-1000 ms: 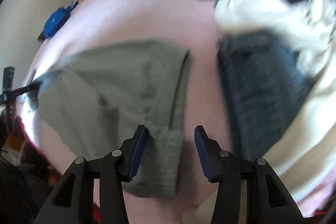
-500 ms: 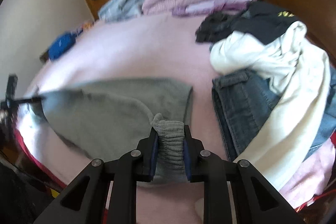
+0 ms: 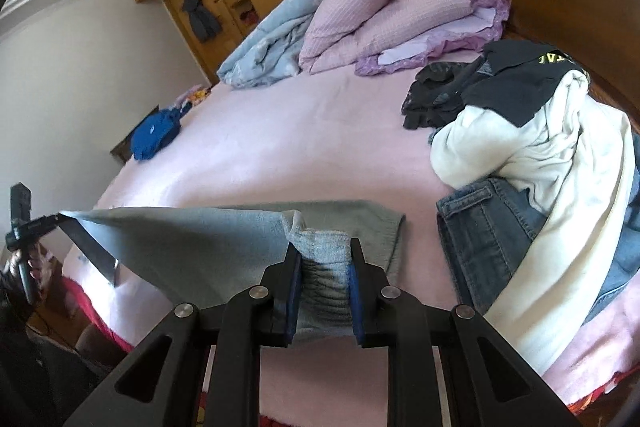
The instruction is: Fold clothes
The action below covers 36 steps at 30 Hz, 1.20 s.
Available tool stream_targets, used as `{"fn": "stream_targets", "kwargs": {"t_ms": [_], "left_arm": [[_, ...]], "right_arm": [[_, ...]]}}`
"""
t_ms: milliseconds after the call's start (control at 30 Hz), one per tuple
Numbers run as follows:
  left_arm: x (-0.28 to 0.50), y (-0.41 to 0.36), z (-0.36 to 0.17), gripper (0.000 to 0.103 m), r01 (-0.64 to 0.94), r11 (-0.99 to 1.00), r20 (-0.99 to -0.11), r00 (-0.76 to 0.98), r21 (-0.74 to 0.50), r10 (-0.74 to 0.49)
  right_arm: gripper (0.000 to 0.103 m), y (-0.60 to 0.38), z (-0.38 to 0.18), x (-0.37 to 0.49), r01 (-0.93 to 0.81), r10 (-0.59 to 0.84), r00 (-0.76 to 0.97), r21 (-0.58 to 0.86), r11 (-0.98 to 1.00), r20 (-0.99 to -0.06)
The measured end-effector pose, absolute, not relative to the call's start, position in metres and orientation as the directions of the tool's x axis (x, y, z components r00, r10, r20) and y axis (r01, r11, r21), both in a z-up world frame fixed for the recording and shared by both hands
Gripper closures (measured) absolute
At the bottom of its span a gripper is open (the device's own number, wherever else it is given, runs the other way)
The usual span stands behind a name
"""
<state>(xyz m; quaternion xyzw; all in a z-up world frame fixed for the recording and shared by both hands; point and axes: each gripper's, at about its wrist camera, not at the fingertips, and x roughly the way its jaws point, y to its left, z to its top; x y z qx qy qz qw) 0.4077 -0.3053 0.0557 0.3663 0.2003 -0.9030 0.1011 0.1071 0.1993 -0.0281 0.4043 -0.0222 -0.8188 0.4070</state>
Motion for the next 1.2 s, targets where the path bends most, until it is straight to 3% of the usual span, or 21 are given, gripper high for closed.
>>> {"fn": "stream_targets", "kwargs": {"t_ms": [233, 567, 733, 1067, 1200], "left_arm": [[0.414, -0.318, 0.036, 0.098, 0.373, -0.873, -0.749, -0.662, -0.315, -0.013], [0.270, -0.389, -0.052, 0.097, 0.483, -0.812, -0.861, -0.506, -0.329, 0.048], [0.232, -0.388, -0.092, 0.097, 0.484, -0.835, -0.917, -0.395, -0.261, 0.058], [0.249, -0.394, -0.098, 0.097, 0.515, -0.784, -0.894, -0.434, -0.347, 0.111], [0.243, -0.391, -0.097, 0.097, 0.488, -0.823, -0.907, -0.414, -0.291, 0.074]], "right_arm": [[0.081, 0.185, -0.039, 0.091, 0.640, -0.686, -0.310, 0.389, -0.662, -0.658], [0.081, 0.100, -0.105, -0.011, 0.590, -0.487, -0.245, 0.270, -0.761, -0.838], [0.080, 0.089, -0.126, -0.014, 0.598, -0.411, -0.212, 0.215, -0.772, -0.887], [0.079, 0.115, -0.108, 0.001, 0.572, -0.447, -0.232, 0.250, -0.781, -0.864], [0.079, 0.119, -0.117, 0.001, 0.564, -0.448, -0.194, 0.275, -0.779, -0.873]]}}
